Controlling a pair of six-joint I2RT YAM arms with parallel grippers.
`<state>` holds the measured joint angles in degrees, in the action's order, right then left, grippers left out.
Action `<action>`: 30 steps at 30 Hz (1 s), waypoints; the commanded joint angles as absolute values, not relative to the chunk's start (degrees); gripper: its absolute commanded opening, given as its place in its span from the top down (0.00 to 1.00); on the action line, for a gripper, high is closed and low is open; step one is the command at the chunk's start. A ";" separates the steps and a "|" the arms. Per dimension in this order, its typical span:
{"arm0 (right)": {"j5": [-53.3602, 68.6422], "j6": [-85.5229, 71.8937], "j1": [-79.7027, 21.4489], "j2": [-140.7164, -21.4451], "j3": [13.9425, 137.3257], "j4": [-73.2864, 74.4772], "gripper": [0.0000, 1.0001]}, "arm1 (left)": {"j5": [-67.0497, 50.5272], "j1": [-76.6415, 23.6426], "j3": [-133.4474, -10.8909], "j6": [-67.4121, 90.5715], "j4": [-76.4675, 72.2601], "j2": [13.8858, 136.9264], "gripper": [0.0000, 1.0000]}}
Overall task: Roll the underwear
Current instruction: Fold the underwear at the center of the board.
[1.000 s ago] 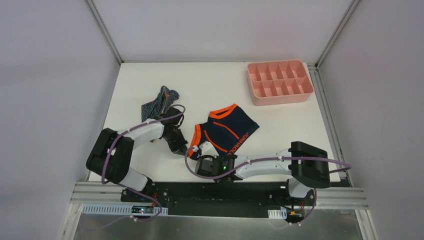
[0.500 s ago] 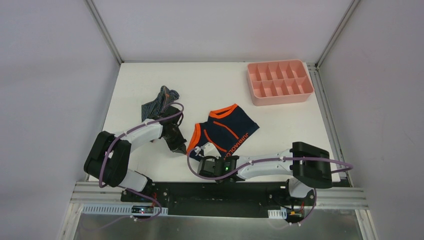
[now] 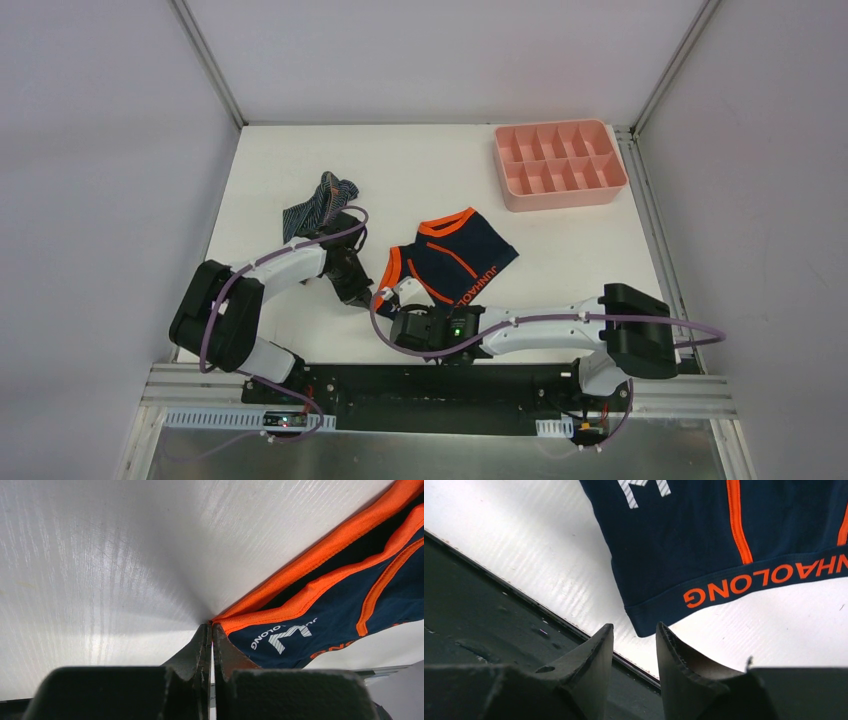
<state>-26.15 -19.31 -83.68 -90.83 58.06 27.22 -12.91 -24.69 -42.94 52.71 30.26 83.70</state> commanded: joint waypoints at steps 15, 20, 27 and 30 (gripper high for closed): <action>-23.98 -17.13 -82.82 -96.82 57.19 23.34 0.67 | -12.82 -24.70 -44.70 52.13 31.77 85.04 1.00; -23.15 -17.44 -82.40 -97.58 55.86 22.34 0.73 | -12.92 -24.70 -45.30 52.05 31.77 85.51 1.00; -22.63 -17.66 -82.09 -97.68 54.98 21.78 1.00 | -13.27 -24.73 -45.44 51.67 31.82 85.75 1.00; -22.72 -17.01 -82.09 -96.01 55.02 21.98 1.00 | -13.52 -24.70 -44.80 51.88 31.82 85.14 1.00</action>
<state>-23.70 -17.34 -82.30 -96.88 56.36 21.37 -13.23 -24.69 -44.16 52.62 30.59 85.19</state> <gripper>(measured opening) 0.011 0.008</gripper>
